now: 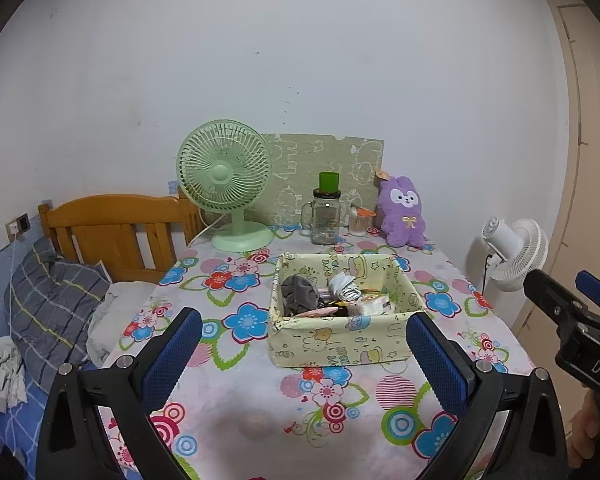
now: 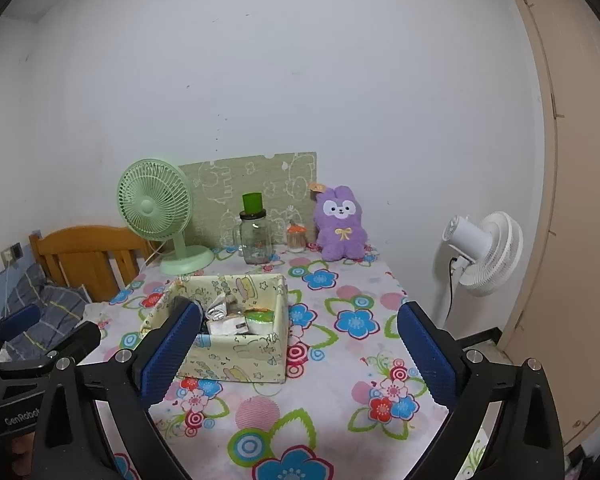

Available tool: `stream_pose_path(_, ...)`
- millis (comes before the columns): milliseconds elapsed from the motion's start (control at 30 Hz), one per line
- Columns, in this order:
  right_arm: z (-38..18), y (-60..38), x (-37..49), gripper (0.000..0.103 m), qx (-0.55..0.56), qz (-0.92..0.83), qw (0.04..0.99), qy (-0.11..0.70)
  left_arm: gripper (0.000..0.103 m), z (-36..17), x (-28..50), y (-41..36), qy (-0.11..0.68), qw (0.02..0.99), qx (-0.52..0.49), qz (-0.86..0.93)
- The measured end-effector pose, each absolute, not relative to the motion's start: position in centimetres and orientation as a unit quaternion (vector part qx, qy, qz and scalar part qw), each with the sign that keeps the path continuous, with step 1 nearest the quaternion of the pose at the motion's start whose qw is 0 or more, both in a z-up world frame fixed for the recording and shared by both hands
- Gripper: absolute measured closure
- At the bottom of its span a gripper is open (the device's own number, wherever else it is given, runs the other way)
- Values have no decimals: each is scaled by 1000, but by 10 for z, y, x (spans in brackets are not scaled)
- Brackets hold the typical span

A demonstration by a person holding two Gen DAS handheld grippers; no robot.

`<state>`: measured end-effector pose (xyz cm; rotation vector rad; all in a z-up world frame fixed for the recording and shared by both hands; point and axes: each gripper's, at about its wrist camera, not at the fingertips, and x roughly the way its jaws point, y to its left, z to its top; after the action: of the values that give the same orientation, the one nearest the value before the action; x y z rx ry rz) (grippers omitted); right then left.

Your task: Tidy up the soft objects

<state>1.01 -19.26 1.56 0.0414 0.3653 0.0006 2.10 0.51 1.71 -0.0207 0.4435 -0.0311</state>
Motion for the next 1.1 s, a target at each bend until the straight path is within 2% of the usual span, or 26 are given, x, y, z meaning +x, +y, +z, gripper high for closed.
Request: stream_pose_path(1100, 8, -190, 18, 2, 14, 9, 981, 192, 0, 16, 24, 9, 216, 976, -14, -4)
